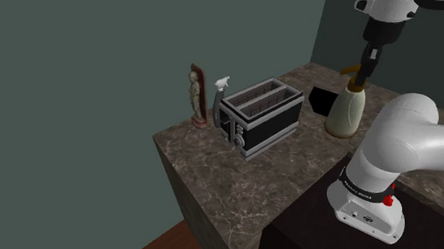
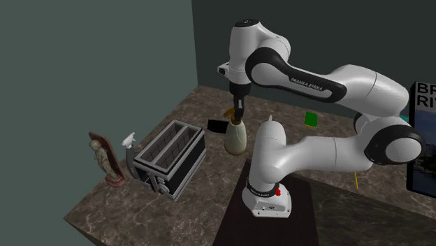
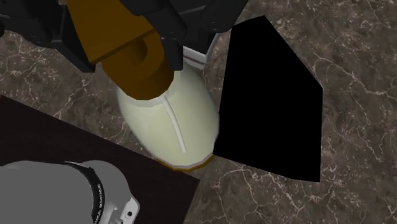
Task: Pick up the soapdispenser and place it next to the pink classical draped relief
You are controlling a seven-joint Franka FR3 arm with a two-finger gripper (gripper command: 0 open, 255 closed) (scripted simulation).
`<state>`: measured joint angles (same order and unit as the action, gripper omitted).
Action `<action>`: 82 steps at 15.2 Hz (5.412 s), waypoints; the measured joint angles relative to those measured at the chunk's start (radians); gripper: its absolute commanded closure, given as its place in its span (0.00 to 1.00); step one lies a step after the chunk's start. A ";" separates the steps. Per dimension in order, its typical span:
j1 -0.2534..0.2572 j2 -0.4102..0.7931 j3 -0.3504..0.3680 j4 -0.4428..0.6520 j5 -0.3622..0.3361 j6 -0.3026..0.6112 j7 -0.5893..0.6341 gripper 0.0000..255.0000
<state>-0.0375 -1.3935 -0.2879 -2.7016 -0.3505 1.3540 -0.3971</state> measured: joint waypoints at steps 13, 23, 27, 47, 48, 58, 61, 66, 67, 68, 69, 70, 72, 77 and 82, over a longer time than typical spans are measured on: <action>0.027 0.121 0.046 0.218 0.045 -0.096 -0.010 1.00; 0.040 0.211 0.071 0.389 0.069 -0.176 -0.021 1.00; 0.043 0.248 0.079 0.460 0.075 -0.211 -0.028 1.00; 0.060 0.474 0.103 0.873 0.097 -0.397 -0.066 1.00; 0.061 0.487 0.103 0.895 0.097 -0.405 -0.069 1.00; 0.058 0.634 0.229 0.939 0.231 -0.327 0.090 1.00; 0.059 0.700 0.271 0.978 0.266 -0.305 0.141 1.00; 0.063 0.828 0.354 1.064 0.318 -0.268 0.241 1.00; 0.063 0.851 0.366 1.075 0.324 -0.256 0.257 1.00; 0.065 0.878 0.383 1.097 0.331 -0.251 0.276 1.00; 0.065 0.913 0.399 1.123 0.336 -0.243 0.295 1.00; 0.067 0.937 0.412 1.142 0.340 -0.239 0.312 1.00; 0.069 1.011 0.444 1.218 0.343 -0.241 0.349 1.00; 0.088 1.182 0.527 1.377 0.333 -0.235 0.451 1.00; 0.135 1.403 0.609 1.625 0.272 -0.275 0.555 1.00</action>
<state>0.0977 0.0097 0.3211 -1.0770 -0.0784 1.0785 0.1579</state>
